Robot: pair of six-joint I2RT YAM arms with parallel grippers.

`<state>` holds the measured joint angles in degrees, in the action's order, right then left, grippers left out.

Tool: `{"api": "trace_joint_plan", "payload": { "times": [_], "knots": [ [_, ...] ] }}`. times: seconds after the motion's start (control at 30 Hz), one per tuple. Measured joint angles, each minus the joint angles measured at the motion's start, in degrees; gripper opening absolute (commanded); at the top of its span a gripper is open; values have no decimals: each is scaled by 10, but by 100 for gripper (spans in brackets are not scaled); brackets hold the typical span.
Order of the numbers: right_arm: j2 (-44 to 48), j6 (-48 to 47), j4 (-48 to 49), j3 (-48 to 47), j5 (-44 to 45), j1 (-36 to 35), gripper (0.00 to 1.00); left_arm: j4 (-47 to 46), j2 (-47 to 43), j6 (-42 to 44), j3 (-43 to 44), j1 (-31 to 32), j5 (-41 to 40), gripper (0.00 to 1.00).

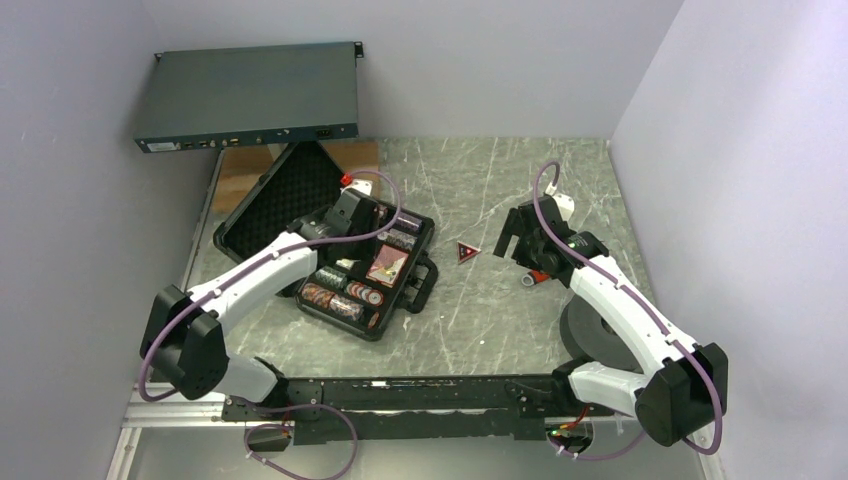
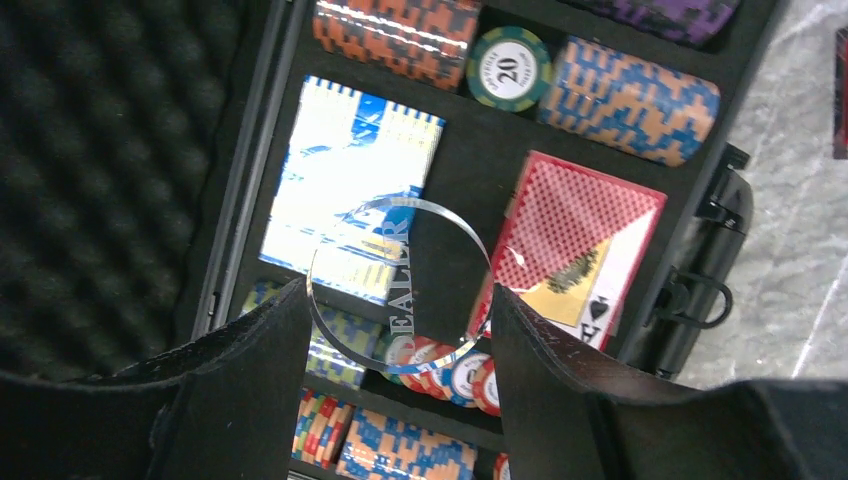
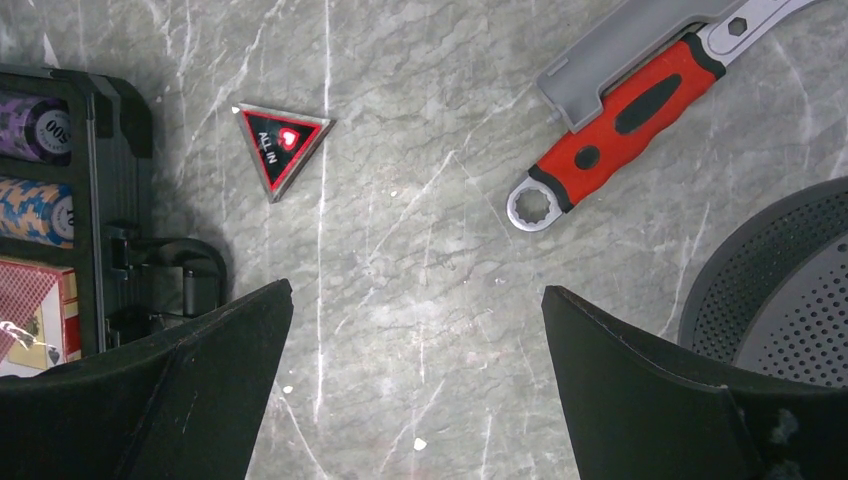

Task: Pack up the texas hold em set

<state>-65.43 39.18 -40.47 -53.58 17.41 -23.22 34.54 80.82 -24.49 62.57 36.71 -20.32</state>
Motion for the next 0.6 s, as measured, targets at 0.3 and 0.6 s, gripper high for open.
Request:
{"api": "trace_joint_plan", "payload": {
  "times": [0.3,0.6],
  "knots": [
    [0,0,0,4,0,0,100,-14,14,28,0,-57,21,45],
    [0,0,0,7,0,0,100,-23,64,43,1,-79,36,45]
  ]
}}
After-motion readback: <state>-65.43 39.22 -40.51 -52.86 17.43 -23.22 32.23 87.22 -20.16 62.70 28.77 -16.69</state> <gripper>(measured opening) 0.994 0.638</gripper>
